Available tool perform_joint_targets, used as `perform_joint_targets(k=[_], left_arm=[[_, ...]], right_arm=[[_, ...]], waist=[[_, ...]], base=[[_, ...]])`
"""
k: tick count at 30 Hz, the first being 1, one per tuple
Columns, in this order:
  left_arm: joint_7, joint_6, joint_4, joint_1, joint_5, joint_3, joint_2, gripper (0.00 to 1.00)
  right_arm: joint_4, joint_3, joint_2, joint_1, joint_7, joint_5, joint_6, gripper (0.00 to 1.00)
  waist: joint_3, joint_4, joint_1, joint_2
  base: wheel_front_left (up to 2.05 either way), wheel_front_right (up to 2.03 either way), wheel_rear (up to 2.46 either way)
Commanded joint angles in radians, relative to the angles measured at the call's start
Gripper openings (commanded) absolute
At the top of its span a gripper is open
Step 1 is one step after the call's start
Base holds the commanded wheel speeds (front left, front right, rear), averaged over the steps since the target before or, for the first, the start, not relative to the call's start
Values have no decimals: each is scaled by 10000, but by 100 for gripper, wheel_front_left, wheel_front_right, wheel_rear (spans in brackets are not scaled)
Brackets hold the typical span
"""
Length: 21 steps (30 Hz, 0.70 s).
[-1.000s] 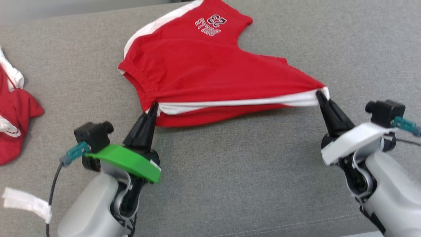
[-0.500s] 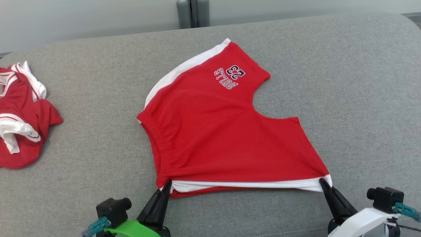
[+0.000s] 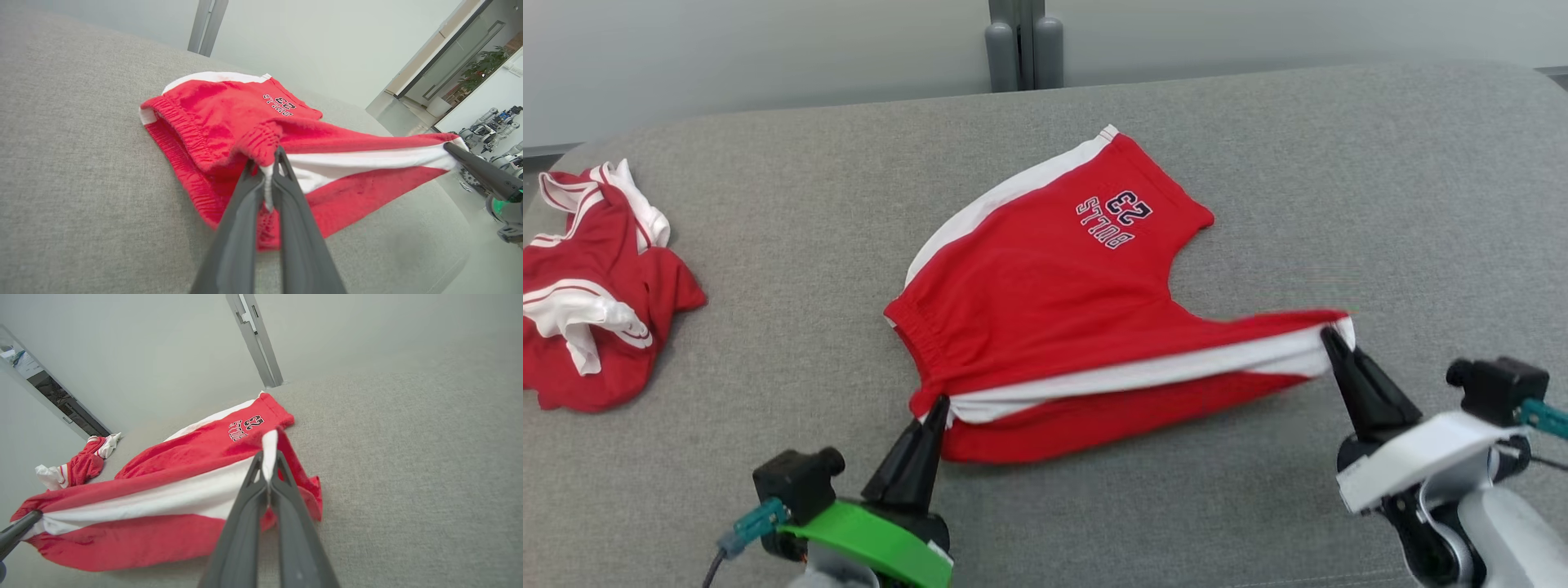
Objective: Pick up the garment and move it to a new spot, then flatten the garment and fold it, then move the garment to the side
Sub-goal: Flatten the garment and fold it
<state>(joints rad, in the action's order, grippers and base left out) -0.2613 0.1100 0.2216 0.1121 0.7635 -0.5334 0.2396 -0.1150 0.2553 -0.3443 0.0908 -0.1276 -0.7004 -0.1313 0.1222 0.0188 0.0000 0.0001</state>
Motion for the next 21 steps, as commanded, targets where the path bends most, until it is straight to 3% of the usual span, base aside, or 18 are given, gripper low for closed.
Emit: perform_joint_targets(k=[1,9,16,21], left_arm=[[-51,50,41,421,16,96,-38,0],[65,171,1041,2617,248,22,-495,0],[89,206,2862,4871,647,-399,-1195,0],[24,204,3844,5944,1076,-850,-1484,0]], right_arm=[[-27,18,32,505,120,171,11,0],[-1845,127,322,3928,688,375,8,0],[-5189,322,559,7411,982,485,5,0],[-7193,745,758,9049,716,807,5,0]], waist=[[110,113,0,-1],[955,831,0,-1],[2030,1694,0,-1],[2523,2082,0,-1]], base=[[0,0,0],[0,0,0],[0,0,0],[0,0,0]])
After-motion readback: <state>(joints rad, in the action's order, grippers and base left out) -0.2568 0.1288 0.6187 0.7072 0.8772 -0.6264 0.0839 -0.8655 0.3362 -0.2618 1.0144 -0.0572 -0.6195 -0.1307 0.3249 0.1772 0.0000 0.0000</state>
